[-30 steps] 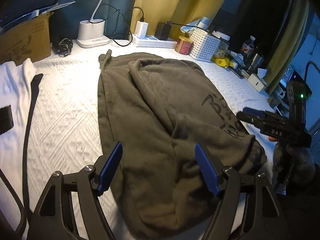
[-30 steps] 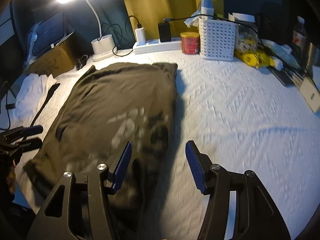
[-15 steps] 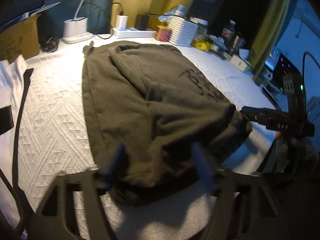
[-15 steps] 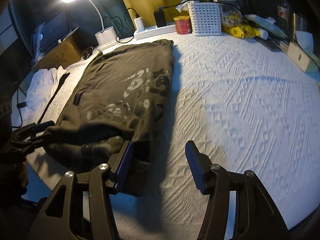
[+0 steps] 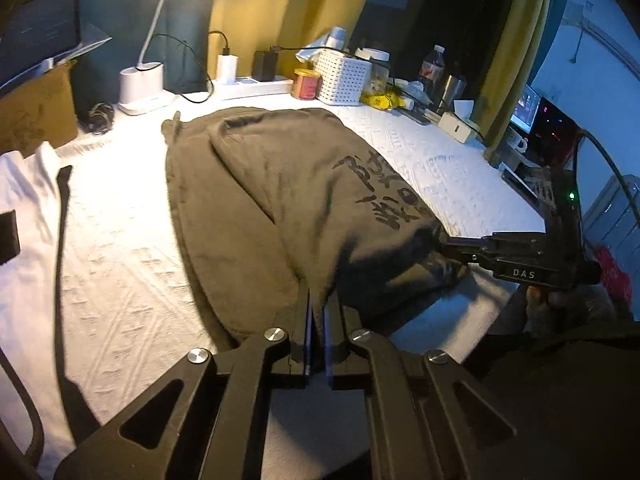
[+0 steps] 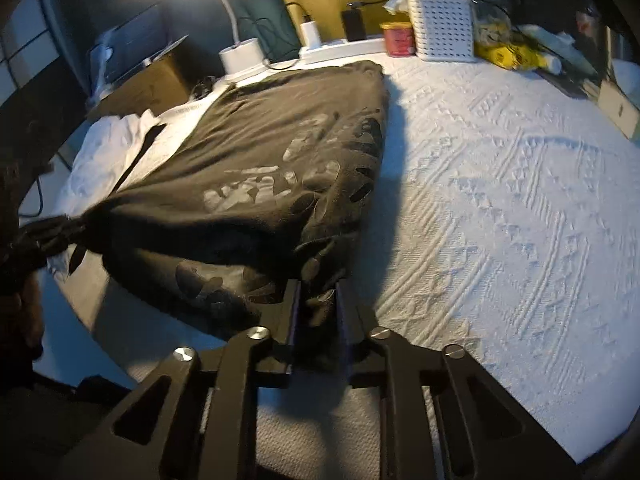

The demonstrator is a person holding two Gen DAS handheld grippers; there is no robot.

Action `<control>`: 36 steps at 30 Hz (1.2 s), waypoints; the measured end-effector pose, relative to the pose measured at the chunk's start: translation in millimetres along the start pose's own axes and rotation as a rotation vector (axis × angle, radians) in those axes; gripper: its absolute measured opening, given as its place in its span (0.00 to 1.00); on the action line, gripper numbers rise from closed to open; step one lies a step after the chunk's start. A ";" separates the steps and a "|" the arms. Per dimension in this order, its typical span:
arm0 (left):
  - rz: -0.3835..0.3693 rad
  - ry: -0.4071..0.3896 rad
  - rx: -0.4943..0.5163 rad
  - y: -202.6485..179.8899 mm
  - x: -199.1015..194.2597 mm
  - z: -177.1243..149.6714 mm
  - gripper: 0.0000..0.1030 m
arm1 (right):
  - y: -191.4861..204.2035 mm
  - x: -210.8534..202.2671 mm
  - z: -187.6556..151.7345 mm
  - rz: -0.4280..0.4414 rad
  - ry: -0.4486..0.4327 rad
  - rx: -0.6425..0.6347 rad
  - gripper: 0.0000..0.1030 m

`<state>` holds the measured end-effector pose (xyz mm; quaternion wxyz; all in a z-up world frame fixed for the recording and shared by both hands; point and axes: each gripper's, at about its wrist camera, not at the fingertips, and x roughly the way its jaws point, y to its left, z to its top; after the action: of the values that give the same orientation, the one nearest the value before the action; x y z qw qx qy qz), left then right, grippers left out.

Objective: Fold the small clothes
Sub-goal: 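Grasp the shirt's edge with the left gripper while the right gripper grasps the fold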

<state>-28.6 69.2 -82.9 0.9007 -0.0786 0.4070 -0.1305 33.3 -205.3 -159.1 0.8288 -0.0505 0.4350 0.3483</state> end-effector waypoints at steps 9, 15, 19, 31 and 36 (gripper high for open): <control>0.059 0.093 0.008 9.2 20.1 -23.8 0.02 | 16.5 -3.9 -6.4 -0.011 0.008 -0.062 0.10; 0.027 0.101 0.012 1.4 14.2 -26.8 0.02 | 21.0 -20.6 -2.8 -0.044 -0.003 -0.132 0.07; -0.014 0.140 0.020 -8.1 24.0 -33.9 0.02 | 15.5 -19.8 -9.4 -0.075 0.030 -0.149 0.07; -0.057 0.151 -0.016 -10.2 23.0 -42.2 0.02 | 16.9 -23.4 -37.5 -0.111 0.052 -0.138 0.07; 0.012 0.175 0.008 -18.6 21.5 -33.0 0.04 | 7.1 -24.6 -35.4 -0.060 0.051 -0.091 0.07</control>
<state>-43.0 43.9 -115.3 0.8628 -0.0609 0.4840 -0.1328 -4.7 -226.8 -160.8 0.8243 -0.1099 0.4380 0.3414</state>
